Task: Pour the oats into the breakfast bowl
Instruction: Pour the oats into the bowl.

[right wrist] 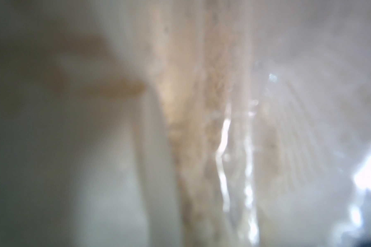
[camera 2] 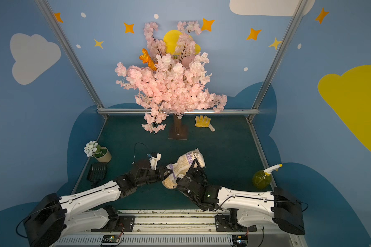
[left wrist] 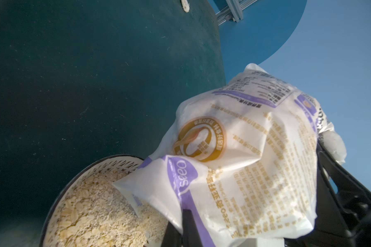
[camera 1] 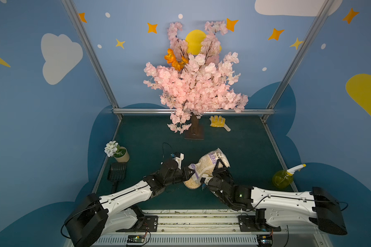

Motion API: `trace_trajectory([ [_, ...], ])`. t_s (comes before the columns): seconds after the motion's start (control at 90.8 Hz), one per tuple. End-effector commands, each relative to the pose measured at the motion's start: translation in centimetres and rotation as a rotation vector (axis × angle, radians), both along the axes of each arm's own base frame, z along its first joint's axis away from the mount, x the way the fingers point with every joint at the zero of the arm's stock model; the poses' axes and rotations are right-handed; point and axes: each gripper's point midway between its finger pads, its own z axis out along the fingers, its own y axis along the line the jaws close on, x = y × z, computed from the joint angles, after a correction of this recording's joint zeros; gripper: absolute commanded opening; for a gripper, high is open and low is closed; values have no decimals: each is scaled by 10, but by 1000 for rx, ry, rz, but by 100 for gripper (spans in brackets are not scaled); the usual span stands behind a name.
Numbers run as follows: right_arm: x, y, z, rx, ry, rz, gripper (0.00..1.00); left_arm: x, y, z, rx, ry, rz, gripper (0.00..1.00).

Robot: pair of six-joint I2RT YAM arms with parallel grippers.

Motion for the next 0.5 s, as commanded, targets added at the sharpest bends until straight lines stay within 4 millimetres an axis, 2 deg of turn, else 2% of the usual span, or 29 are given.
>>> trace_trajectory([
  [0.0,2,-1,56,286,-107,-82,0,6,20,-26,138,41,69,3],
  [0.077,2,-1,58,292,-108,-81,0,4,11,-24,103,2,42,3],
  [0.187,2,-1,60,288,-115,-83,0,6,21,-25,129,23,82,3],
  [0.264,2,0,65,301,-117,-76,0,0,14,-26,154,-22,48,3],
  [0.352,2,1,69,319,-116,-68,0,1,20,-28,227,22,64,3],
  [0.441,2,4,72,323,-117,-63,0,6,22,-30,168,7,103,3],
  [0.485,3,6,72,322,-117,-60,0,4,23,-37,145,19,105,3],
])
